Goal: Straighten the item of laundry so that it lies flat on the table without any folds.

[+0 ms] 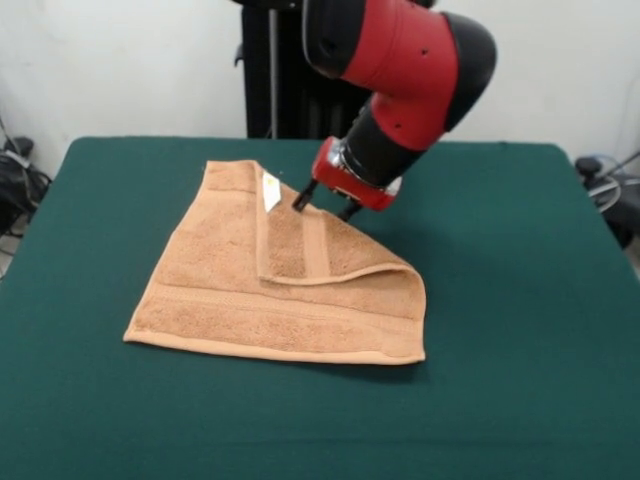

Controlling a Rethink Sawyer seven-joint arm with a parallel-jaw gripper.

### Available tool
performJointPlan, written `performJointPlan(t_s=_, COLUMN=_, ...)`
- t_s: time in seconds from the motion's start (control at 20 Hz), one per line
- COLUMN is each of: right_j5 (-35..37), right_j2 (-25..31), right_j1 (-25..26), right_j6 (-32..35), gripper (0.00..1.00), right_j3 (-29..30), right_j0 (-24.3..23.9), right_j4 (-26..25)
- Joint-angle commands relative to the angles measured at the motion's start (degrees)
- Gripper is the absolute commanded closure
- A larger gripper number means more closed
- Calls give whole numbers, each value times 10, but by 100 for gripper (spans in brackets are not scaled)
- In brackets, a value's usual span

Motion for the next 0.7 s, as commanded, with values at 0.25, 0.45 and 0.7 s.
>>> performJointPlan(t_s=0.25, right_j5=-10, right_j2=92, right_j1=12, right_j6=-30, gripper=0, right_j3=-3, right_j0=-28, right_j4=-52)
performJointPlan(t_s=0.45, right_j5=5, right_j2=92, right_j1=-4, right_j6=-28, gripper=0, right_j3=5, right_j0=-26, right_j4=-60)
performJointPlan(t_s=0.7, right_j5=3, right_j2=85, right_j1=-25, right_j6=2, gripper=0, right_j3=42, right_j0=-16, right_j4=-66)
